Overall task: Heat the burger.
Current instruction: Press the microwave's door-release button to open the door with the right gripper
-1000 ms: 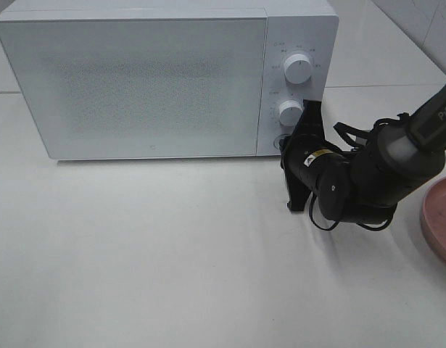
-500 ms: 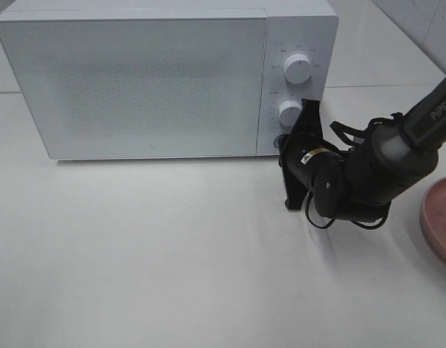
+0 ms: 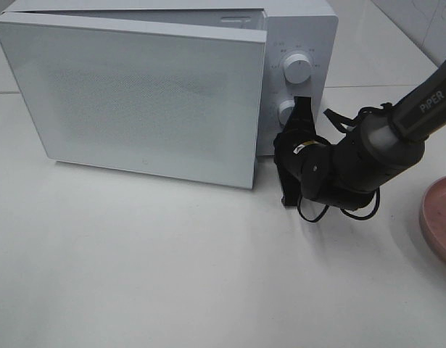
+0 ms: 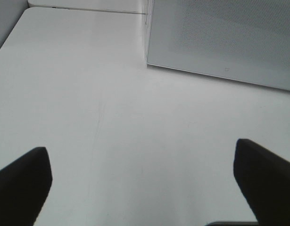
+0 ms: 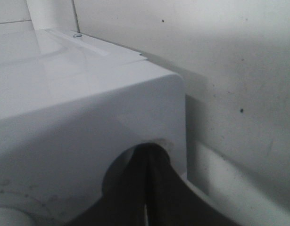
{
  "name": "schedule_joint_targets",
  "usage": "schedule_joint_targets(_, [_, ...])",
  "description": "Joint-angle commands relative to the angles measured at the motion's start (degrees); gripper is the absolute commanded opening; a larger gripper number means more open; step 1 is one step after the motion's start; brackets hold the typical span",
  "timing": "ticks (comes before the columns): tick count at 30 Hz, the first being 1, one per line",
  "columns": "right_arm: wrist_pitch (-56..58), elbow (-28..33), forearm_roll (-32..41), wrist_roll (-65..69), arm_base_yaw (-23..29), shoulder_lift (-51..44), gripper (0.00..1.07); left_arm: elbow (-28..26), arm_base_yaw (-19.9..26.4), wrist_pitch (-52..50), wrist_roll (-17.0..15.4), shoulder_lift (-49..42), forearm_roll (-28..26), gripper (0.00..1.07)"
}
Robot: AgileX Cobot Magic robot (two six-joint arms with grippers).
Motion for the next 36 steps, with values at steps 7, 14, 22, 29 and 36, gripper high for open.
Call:
schedule_joint_targets(7, [-8.7, -4.2, -0.9, -1.9, -1.4, -0.6, 0.0, 0.1, -0.1, -0.9, 0.1, -1.4, -0.2, 1.02])
schedule_joint_targets(14, [-7.4, -1.9, -1.1, -2.9, -1.3, -3.0, 0.0, 0.1, -0.1, -0.9, 0.1, -1.3, -0.2, 1.02])
schedule_joint_targets(22, [-4.6, 1.2, -1.1, -3.1, -1.3, -5.2, 0.0, 0.1, -0.1, -0.9, 0.1, -1.0, -0.2, 1.02])
schedule_joint_targets(29, [-0.5, 4.7, -4.0, -2.8, -1.3, -7.1, 0.0, 0.1, -0.1, -0.9, 0.1, -1.0, -0.2, 1.02])
schedule_joint_targets(36, [3.0, 8.1, -8.4, -2.5, -1.3, -9.6, 0.0, 0.1, -0.1, -0.9, 0.1, -1.0, -0.2, 1.02])
